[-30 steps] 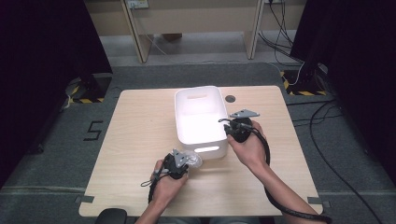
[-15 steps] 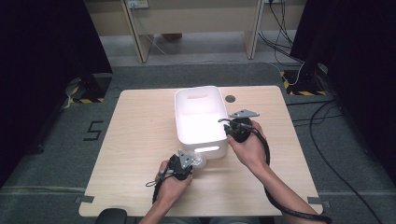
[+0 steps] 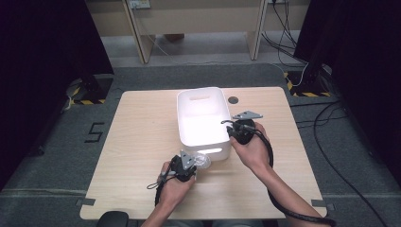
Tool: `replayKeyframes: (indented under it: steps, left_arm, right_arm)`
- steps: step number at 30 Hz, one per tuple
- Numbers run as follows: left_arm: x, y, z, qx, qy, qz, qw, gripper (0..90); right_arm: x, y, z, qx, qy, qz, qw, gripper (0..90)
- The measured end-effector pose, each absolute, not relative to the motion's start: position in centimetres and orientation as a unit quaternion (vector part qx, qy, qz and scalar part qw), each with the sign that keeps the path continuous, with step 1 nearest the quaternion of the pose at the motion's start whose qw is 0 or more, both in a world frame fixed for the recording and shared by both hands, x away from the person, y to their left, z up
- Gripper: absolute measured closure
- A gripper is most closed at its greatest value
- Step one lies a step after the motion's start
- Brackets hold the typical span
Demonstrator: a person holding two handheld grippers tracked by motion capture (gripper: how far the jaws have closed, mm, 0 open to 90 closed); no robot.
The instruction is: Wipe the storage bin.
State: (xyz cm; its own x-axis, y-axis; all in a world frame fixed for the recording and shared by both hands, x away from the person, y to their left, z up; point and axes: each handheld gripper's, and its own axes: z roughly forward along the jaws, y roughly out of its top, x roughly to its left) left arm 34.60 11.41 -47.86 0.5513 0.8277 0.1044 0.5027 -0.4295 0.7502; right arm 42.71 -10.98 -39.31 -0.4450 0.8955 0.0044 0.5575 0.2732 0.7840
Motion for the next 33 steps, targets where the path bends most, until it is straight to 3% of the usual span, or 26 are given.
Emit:
replayKeyframes:
  steps: [18, 33]
  left_arm:
    - [34.2, 10.9, -44.7, 0.801, 0.399, 0.248, 0.371, 77.0]
    - [34.2, 10.3, -44.4, 0.806, 0.389, 0.251, 0.369, 77.0]
  right_arm:
    - [42.7, -11.0, -39.3, 0.475, 0.765, 0.371, 0.228, 74.9]
    - [42.7, -10.9, -39.3, 0.475, 0.765, 0.370, 0.228, 74.8]
